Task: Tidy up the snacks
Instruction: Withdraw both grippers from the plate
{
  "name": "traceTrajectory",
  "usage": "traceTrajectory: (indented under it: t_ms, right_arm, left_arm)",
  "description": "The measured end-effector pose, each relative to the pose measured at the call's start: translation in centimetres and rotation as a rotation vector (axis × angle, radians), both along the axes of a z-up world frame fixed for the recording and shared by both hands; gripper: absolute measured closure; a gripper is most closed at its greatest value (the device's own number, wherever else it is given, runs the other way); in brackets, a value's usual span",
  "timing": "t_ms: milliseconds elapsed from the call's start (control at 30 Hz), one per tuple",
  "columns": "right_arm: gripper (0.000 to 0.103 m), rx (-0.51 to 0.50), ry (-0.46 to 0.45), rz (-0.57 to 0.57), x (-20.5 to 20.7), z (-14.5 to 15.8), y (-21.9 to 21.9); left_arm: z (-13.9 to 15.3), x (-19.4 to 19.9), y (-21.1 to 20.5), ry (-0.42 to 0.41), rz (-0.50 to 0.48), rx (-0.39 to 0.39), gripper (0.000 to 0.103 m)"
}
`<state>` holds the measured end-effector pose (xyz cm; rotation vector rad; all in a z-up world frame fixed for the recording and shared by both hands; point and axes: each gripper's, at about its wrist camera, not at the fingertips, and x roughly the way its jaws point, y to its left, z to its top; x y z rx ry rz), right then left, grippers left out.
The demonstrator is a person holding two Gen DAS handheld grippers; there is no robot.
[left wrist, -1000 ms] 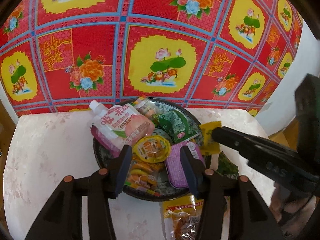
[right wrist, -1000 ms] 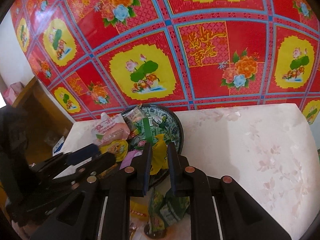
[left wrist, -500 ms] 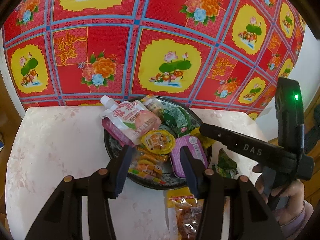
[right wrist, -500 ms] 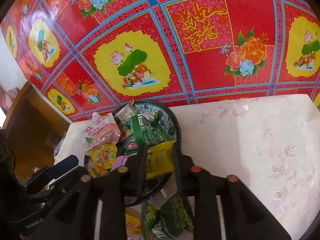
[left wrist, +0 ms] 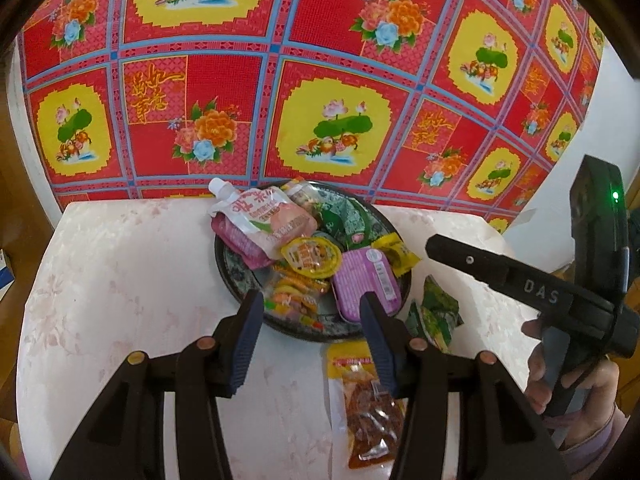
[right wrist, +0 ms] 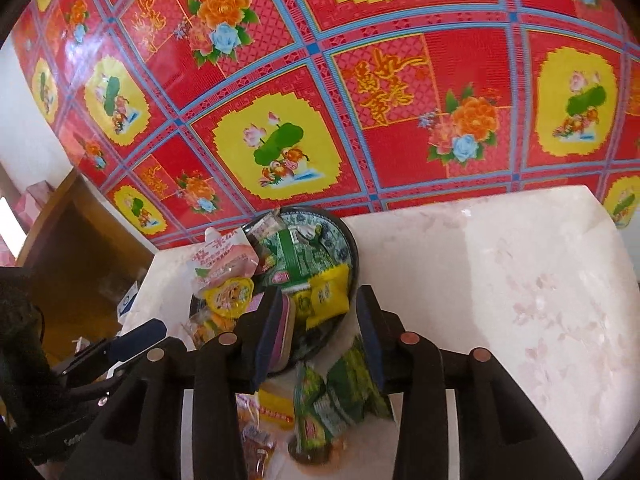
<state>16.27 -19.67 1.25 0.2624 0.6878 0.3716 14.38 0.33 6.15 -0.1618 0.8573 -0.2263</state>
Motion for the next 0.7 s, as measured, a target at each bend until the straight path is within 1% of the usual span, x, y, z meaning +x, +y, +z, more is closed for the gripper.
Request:
traceTrajectory:
  t_ms: [300, 700]
  right_arm:
    - [0.063, 0.005, 0.0, -0.024, -2.9, -0.1, -1.1]
    - [0.063, -0.014, 0.008, -0.04, -5.9, -0.6, -1.7]
  left_arm:
    - [-0.1, -1.9, -0.5, 0.02, -0.023, 0.005, 0.05]
    - [-1.5, -3.8, -1.4, 0.083, -0.056, -0.003, 0.05]
